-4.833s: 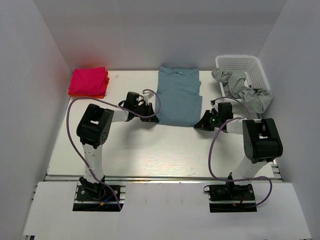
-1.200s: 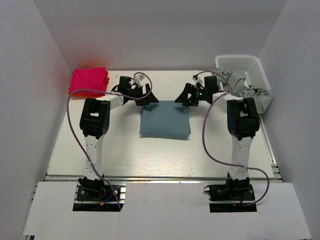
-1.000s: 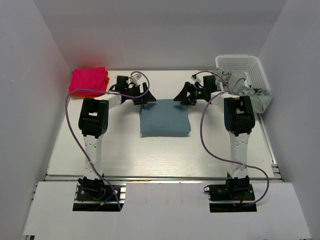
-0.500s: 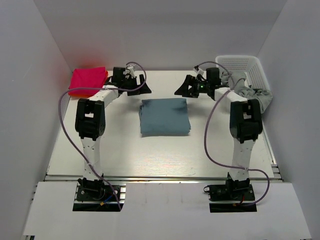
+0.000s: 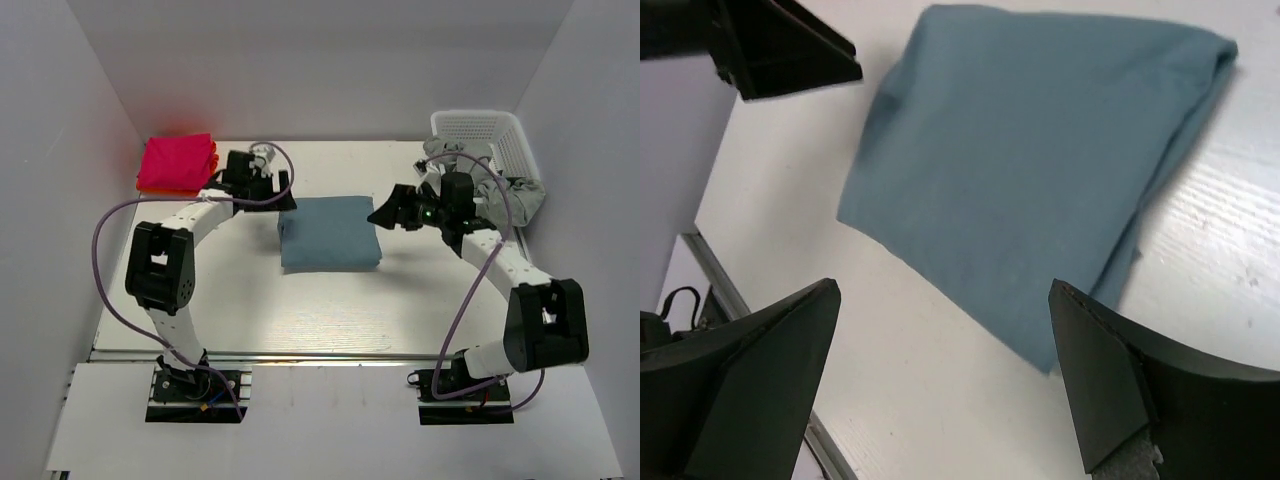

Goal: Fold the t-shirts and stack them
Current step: Fold the long partially folded tshirt into a neat square, then put the neatly folded tshirt into the corner of the board with the left arm

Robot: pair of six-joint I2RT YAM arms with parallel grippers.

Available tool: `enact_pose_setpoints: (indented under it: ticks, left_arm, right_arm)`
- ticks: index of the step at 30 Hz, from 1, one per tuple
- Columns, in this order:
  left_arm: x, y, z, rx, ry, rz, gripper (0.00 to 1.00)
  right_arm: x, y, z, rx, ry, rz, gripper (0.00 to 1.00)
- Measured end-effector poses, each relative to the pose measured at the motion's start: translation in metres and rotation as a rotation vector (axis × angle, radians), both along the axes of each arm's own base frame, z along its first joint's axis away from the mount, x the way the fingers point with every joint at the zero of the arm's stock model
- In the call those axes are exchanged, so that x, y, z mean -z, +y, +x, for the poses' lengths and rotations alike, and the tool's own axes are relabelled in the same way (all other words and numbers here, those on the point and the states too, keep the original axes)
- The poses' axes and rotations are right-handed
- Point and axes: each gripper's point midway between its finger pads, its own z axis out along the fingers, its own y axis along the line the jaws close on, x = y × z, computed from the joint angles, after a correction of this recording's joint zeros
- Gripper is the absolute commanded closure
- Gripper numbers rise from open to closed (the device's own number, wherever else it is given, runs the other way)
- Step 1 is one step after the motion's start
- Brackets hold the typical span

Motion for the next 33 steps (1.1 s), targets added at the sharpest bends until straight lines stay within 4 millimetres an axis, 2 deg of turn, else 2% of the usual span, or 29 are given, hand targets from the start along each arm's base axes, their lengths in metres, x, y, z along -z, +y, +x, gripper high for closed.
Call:
enact_pose_setpoints:
  ticks: [3, 7, 11, 12, 18, 21, 23, 24, 28, 33]
  left_arm:
    - [0.047, -0.005, -0.023, 0.01, 0.117, 0.05, 0.0]
    - [0.084, -0.004, -0.035, -0.014, 0.204, 0.118, 0.08]
    - [0.085, -0.002, -0.026, -0.046, 0.19, 0.152, 0.2]
    - [0.089, -0.003, -0.026, -0.047, 0.195, 0.159, 0.27]
    - [0.095, -0.014, -0.014, -0.053, 0.163, 0.219, 0.44]
    - [0.098, -0.023, -0.011, -0.043, 0.141, 0.24, 0.58]
    - [0.098, -0.029, -0.009, -0.04, 0.133, 0.242, 0.83]
    - [0.099, -0.031, -0.007, -0.035, 0.131, 0.238, 0.99]
    - [0.097, -0.035, 0.001, -0.044, 0.119, 0.251, 1.0]
    - [0.091, -0.022, 0.007, -0.053, 0.082, 0.363, 1.0]
  right_arm:
    - [0.008, -0.01, -0.014, 0.039, 0.018, -0.035, 0.09]
    - [-0.009, -0.016, -0.024, 0.055, -0.045, -0.036, 0.09]
    - [-0.013, -0.017, -0.029, 0.05, -0.061, -0.042, 0.09]
    - [-0.01, -0.017, -0.03, 0.049, -0.058, -0.045, 0.09]
    - [0.011, -0.021, -0.044, 0.04, 0.019, -0.074, 0.09]
    - [0.011, -0.024, -0.048, 0.046, 0.015, -0.089, 0.09]
    - [0.008, -0.027, -0.049, 0.059, 0.004, -0.098, 0.09]
    - [0.007, -0.029, -0.049, 0.069, -0.006, -0.104, 0.09]
    - [0.002, -0.038, -0.05, 0.119, -0.049, -0.135, 0.09]
    - [0.009, -0.049, -0.048, 0.175, -0.057, -0.173, 0.09]
